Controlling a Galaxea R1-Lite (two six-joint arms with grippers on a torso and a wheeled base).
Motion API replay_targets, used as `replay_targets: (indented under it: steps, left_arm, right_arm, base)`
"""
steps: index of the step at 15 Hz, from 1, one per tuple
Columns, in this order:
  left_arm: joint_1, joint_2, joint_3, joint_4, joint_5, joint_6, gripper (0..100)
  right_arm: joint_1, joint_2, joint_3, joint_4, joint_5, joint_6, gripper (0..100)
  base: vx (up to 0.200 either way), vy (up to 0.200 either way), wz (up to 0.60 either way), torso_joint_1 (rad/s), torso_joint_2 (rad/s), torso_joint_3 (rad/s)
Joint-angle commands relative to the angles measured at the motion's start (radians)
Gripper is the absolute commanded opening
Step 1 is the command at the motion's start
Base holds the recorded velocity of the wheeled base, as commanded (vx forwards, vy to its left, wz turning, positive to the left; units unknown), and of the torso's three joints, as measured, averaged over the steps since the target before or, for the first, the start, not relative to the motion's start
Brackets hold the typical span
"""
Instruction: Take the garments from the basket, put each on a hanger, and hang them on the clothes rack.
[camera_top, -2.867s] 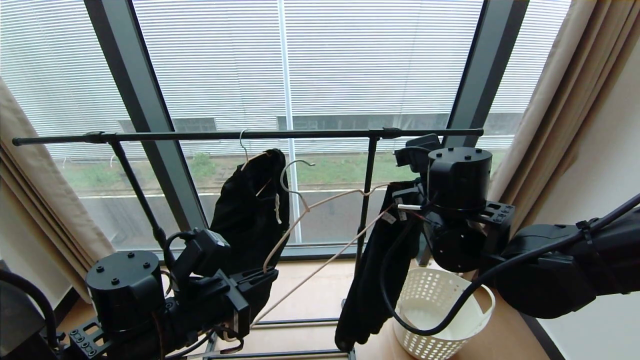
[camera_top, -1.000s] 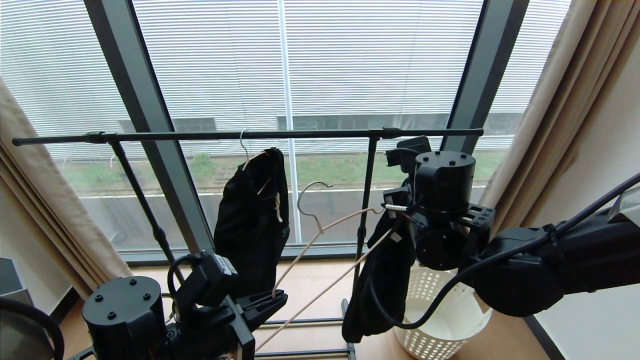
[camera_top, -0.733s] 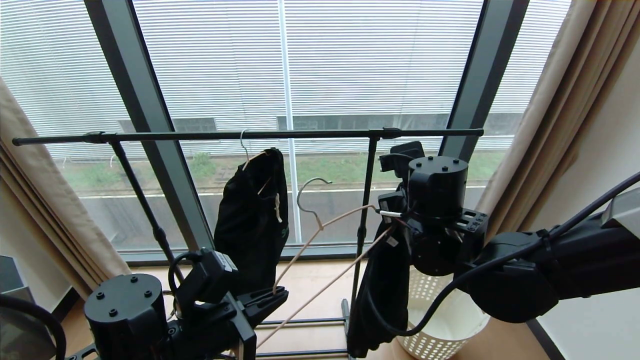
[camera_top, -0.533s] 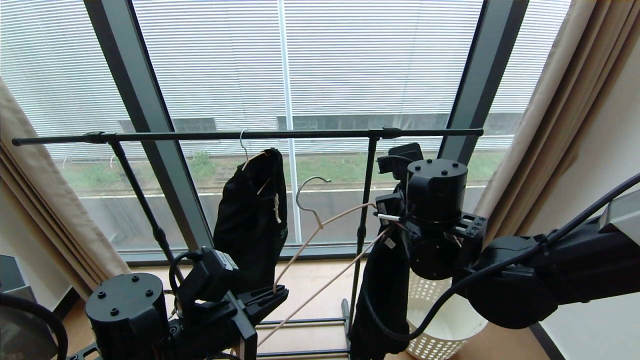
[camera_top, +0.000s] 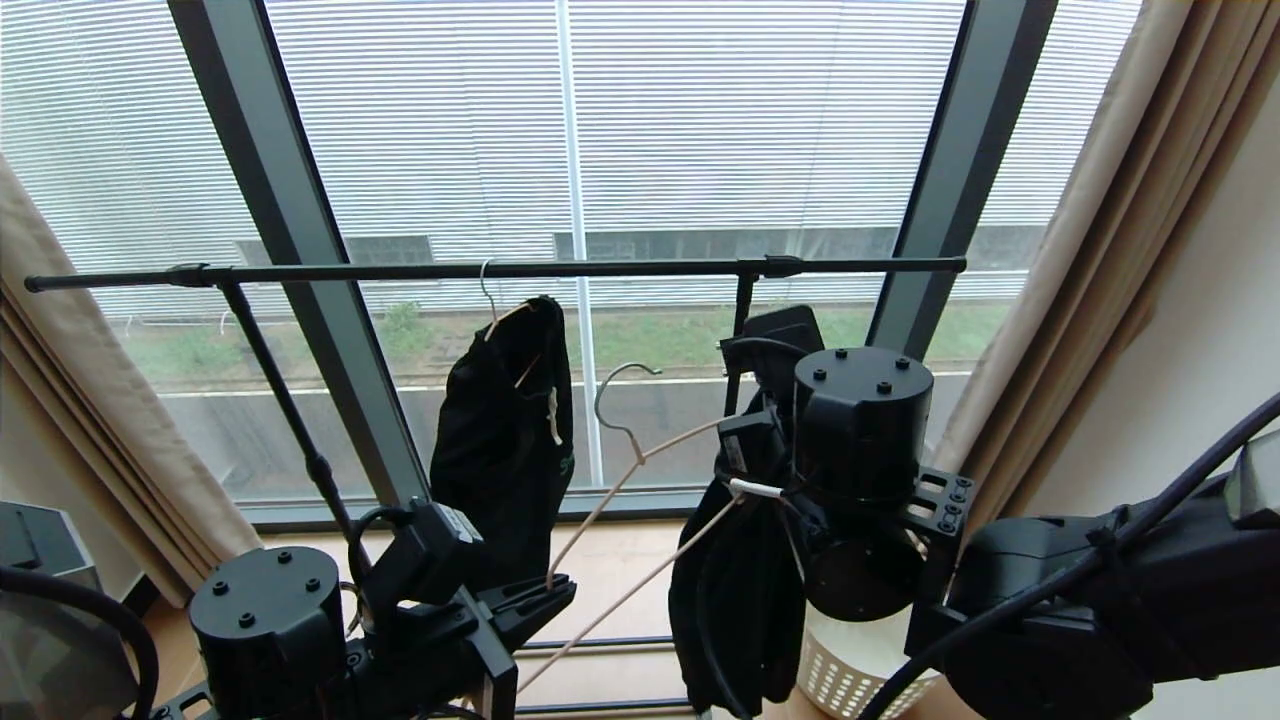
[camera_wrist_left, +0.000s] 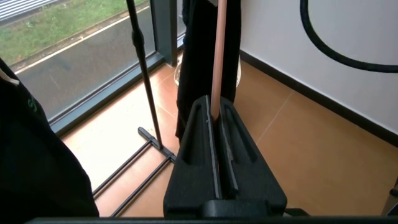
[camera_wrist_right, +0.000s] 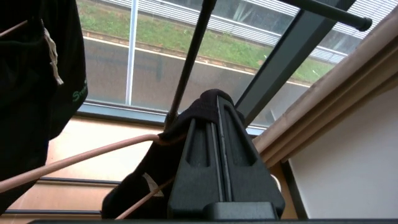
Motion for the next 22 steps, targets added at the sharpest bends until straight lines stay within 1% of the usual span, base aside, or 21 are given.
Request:
replay_targets:
  steps: [1,3,4,5,7,10,12,14,22]
  left_arm:
    - [0.013,0.007,-0.006,-0.001,0.0,0.0,0]
    - [0.026,0.016,-0.012,-0.001,0.002,0.001,0]
    - [0.033,0.015,-0.012,-0.001,0.017,0.004,0]
    - [0.036,0.012,-0.014,-0.001,0.032,0.008,0]
    - [0.048,0.001,-0.012,-0.001,0.035,0.008,0]
    - [0.059,-0.011,-0.012,-0.001,0.035,0.009,0]
    - [0.057,-0.011,-0.006,-0.001,0.035,0.015,0]
    - [0.051,-0.019,0.0,-0.001,0.034,0.05,0]
    - [0.046,-0.056,0.0,-0.001,0.035,0.05,0]
  right_arm:
    - [0.026,-0.017,0.007,-0.001,-0.006,0.001,0]
    - [0.039,-0.025,0.014,-0.001,-0.009,0.001,0]
    - [0.039,-0.028,0.01,-0.001,-0.009,0.0,0]
    - [0.026,-0.028,0.005,-0.003,-0.009,0.0,0]
    - [-0.012,-0.042,-0.003,-0.003,-0.009,0.0,0]
    - [-0.024,-0.058,-0.009,-0.001,-0.009,-0.003,0]
    - [-0.047,-0.049,-0.024,-0.001,-0.009,-0.002,0]
    - [-0.066,-0.04,-0.039,-0.003,-0.008,0.0,0]
    - [-0.063,0.007,-0.052,-0.017,-0.009,0.001,0]
  base:
    - [0.0,0.0,0.0,0.0,0.0,0.0]
    - [0.0,0.0,0.0,0.0,0.0,0.0]
    - [0.0,0.0,0.0,0.0,0.0,0.0]
    - [0.0,0.0,0.0,0.0,0.0,0.0]
    - [0.0,0.0,0.0,0.0,0.0,0.0]
    - [0.0,0.0,0.0,0.0,0.0,0.0]
    - [0.0,0.0,0.0,0.0,0.0,0.0]
    - [0.0,0.0,0.0,0.0,0.0,0.0]
    - [0.0,0.0,0.0,0.0,0.0,0.0]
